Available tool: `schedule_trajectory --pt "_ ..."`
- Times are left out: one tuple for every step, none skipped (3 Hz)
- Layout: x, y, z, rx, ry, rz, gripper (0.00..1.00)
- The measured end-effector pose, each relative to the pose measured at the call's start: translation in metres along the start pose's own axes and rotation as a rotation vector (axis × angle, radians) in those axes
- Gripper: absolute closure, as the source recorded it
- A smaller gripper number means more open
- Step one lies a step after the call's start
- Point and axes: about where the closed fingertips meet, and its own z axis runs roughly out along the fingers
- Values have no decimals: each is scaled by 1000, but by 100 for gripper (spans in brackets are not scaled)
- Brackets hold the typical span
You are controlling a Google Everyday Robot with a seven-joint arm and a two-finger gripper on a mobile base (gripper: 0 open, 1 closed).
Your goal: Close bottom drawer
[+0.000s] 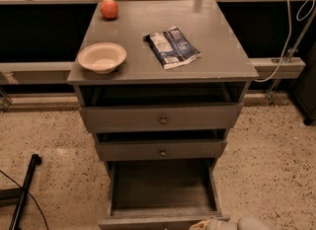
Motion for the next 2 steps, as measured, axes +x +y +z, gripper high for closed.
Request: schedule_trajectory --pt "15 -6 11 17 11 18 95" --pt "26 -26 24 73 12 28 100"
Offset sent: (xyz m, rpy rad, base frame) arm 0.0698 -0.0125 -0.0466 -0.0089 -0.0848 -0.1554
